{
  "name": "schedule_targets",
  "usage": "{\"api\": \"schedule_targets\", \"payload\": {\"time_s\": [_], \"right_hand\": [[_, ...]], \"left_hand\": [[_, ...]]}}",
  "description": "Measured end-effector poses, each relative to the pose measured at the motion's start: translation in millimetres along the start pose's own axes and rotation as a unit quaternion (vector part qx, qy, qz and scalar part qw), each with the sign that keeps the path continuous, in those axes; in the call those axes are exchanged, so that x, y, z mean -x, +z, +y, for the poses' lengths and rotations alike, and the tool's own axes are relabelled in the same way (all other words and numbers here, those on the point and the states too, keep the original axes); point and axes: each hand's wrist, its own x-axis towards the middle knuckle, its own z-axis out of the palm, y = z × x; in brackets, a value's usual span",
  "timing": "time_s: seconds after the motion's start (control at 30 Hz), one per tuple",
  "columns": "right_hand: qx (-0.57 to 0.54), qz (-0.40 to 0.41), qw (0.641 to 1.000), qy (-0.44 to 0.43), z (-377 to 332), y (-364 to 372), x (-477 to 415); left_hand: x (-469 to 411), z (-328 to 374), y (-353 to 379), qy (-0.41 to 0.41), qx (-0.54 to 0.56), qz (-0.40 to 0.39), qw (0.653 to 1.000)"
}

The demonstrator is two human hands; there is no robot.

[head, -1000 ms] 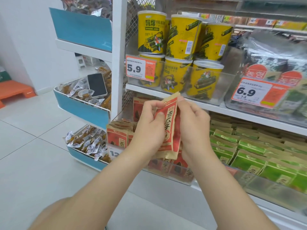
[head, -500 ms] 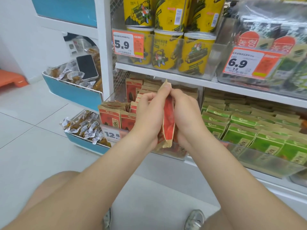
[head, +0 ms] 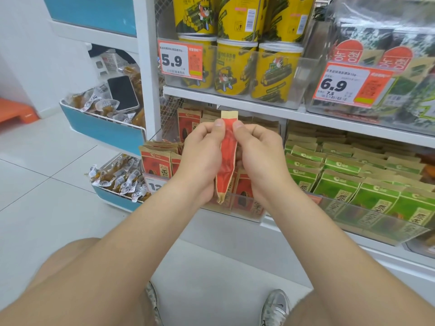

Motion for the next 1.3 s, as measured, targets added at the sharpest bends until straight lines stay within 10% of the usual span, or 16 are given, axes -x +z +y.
{"api": "schedule_targets", "payload": {"time_s": [0.4,0.9,1.3], "right_hand": [[0.095,-0.036,0.988,-0.12,0,-9,1],[0.036,0.054,0.988,-0.138,0,-11,-14],[0.312,-0.06,0.928,-0.193,4,-3,-1]], "left_hand": [[-1,5,-8,0.019,0.018,-0.035,0.999],[0,27,-44,0.092,-0.321,-0.229,0.914],[-8,22,-42,0.133,-0.229,-0.095,0.96]]}}
